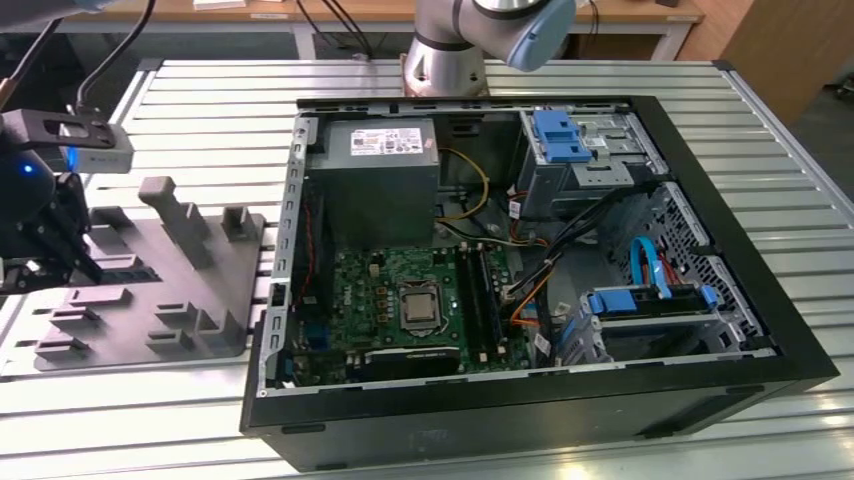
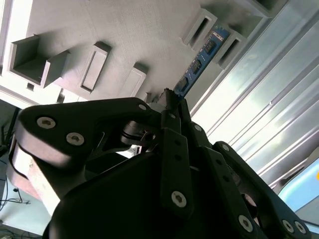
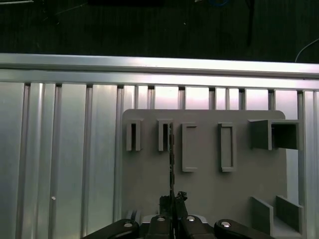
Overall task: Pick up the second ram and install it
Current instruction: 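Pick up the second ram and move it above second insertion slot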
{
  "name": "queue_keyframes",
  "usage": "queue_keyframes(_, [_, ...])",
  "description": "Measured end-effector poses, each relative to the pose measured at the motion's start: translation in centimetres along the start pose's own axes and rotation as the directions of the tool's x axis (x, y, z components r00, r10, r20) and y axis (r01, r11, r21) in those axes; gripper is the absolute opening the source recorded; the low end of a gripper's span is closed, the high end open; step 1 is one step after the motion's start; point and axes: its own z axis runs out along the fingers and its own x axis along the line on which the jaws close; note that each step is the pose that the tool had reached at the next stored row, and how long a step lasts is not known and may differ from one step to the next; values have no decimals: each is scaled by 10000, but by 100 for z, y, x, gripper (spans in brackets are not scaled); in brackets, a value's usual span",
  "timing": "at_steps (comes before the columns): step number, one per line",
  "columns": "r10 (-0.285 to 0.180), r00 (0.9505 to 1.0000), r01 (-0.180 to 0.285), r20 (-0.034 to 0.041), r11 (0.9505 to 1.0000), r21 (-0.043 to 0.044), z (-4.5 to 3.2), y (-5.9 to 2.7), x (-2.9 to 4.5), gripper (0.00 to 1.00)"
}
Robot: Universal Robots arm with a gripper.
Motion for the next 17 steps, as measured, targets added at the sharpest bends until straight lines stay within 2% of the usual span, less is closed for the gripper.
queue_keyframes(17, [-1,10000,1,19,10000,0,-195,8,-7,14])
